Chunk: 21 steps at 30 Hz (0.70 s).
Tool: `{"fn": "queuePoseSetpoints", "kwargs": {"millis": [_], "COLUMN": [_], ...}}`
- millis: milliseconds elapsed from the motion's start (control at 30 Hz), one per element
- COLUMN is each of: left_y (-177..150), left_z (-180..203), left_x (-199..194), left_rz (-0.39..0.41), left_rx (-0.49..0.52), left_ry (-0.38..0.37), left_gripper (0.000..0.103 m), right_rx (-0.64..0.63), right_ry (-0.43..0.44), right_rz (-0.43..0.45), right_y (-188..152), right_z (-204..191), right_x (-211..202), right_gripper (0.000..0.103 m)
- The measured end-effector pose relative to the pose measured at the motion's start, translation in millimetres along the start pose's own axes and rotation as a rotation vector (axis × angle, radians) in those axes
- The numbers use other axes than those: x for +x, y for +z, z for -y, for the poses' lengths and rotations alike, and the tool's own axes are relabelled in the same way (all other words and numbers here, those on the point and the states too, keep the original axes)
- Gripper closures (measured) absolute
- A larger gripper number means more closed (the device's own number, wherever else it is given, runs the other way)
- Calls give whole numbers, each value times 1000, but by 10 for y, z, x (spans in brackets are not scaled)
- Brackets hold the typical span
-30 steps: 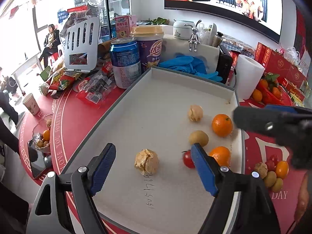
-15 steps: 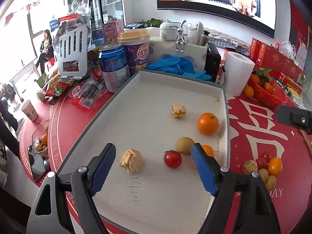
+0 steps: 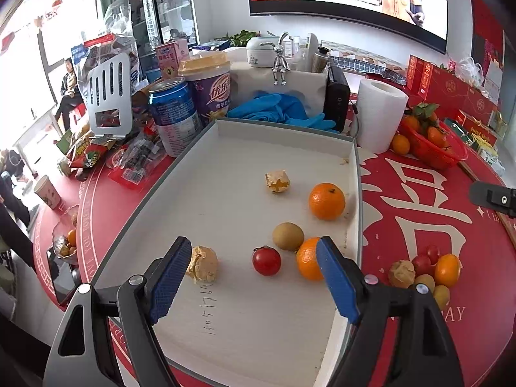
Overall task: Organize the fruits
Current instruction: 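Move both tools back toward the loose fruits on the tablecloth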
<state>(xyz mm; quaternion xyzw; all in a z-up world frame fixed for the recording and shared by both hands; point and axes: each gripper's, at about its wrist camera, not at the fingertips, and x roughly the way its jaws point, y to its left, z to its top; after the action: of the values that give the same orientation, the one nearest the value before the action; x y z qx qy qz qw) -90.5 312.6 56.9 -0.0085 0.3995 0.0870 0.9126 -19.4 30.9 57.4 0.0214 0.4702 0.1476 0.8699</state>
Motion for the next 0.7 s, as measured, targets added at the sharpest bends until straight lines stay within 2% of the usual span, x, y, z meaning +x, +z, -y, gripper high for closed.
{"fn": "queuePoseSetpoints", "kwargs": {"millis": [300,467,700], "left_y": [15,36,12], "left_z": [62,231,689], "left_x": [-66,-87,-173], "left_rz": [4,3,2], "left_rx": [16,61,174], "left_ry": [-15,-43,-163], "left_gripper": [21,21,21], "right_rx": [53,91,157], "right_ry": [-18,-88,-197], "right_rz": [-10,-20,-58], "right_y": [-106,-238,-440], "right_z": [298,583,1037], "right_x": [-26,-46,-58], "right_gripper": [0,0,0]}}
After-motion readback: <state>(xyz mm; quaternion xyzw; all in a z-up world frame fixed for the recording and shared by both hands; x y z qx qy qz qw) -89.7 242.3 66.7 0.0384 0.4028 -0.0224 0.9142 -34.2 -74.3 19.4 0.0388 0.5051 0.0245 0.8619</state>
